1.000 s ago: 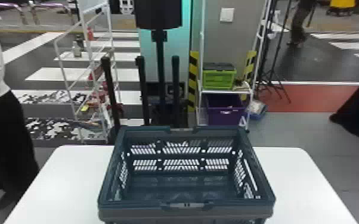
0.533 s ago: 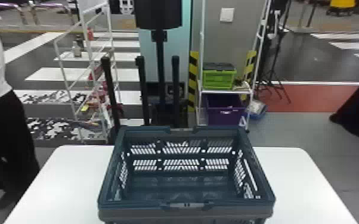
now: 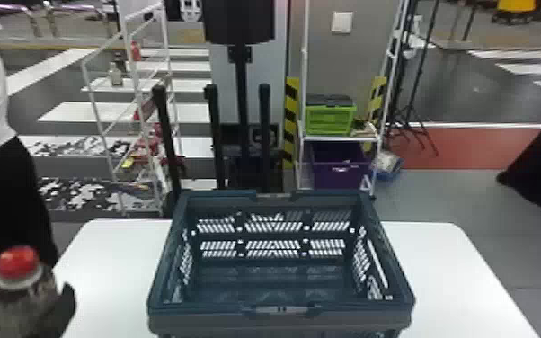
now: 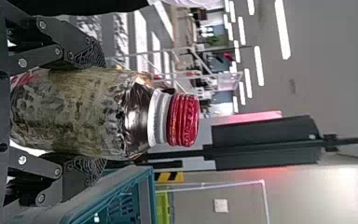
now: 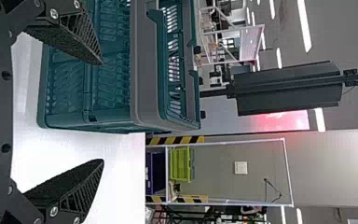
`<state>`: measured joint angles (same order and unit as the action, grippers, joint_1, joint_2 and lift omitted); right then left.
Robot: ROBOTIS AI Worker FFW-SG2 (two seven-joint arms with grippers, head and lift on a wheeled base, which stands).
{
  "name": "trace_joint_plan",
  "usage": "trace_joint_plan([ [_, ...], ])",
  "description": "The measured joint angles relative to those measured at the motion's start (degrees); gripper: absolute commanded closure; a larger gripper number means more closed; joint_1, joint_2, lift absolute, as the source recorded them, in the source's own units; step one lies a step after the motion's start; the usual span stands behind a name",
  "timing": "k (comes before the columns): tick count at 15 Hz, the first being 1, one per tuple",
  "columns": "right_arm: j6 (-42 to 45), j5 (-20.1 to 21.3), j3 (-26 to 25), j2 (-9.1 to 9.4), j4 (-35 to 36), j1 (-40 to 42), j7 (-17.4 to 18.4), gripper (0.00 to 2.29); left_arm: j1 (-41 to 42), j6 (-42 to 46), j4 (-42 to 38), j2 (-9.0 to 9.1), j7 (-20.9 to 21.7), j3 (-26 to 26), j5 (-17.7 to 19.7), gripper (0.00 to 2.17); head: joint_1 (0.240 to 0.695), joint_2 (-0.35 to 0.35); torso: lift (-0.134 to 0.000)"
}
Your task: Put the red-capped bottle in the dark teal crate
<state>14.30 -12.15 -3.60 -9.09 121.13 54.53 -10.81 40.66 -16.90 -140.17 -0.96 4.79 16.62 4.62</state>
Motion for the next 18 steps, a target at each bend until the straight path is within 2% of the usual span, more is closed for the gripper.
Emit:
trace_joint_plan([
  [3, 0.1, -0.2, 0.0, -0.01, -0.3, 0.1, 0.0, 0.15, -11.8, -26.1, -8.3, -4.05, -1.9, 1.4, 2.5, 1.97, 0.499, 0.0, 0.0],
  [5, 0.4, -0.3, -0.1, 0.19, -0.4, 0.3, 0.0, 0.15, -20.8, -40.6, -10.1, -5.93, -1.7, 0.8, 3.2, 1.97, 0.499, 0.0, 0.0],
  [7, 0.6, -0.3, -0.3, 0.33, -0.6, 0.5, 0.0, 0.15, -30.0, -51.3, -8.9, -10.23, -2.2, -3.1, 3.5, 1.97, 0.499, 0.0, 0.0],
  [8, 0.7, -0.3, -0.5, 0.47, -0.6, 0.6, 0.0, 0.15, -35.4, -57.4, -7.5, -12.43, -1.0, -5.9, 3.6, 1.97, 0.499, 0.0, 0.0],
  [9, 0.8, -0.3, -0.6, 0.65, -0.7, 0.6, 0.0, 0.15, -39.8, -61.7, -5.8, -13.43, 0.8, -8.0, 3.6, 1.97, 0.499, 0.0, 0.0],
  [11, 1.2, -0.3, -0.9, 1.11, -1.0, 0.9, 0.0, 0.15, -49.8, -67.5, 0.4, -14.38, 6.6, -13.5, 3.0, 1.97, 0.499, 0.0, 0.0],
  [14, 2.9, -0.5, -1.4, 1.77, -1.7, 1.5, 0.0, 0.15, -62.5, -69.8, 12.9, -15.16, 16.3, -22.7, 0.4, 1.97, 0.499, 0.0, 0.0],
  [18, 5.3, -1.1, -2.4, 2.3, -2.7, 2.2, 0.0, 0.15, -75.0, -69.3, 31.3, -14.24, 29.0, -34.5, -5.2, 1.97, 0.499, 0.0, 0.0],
])
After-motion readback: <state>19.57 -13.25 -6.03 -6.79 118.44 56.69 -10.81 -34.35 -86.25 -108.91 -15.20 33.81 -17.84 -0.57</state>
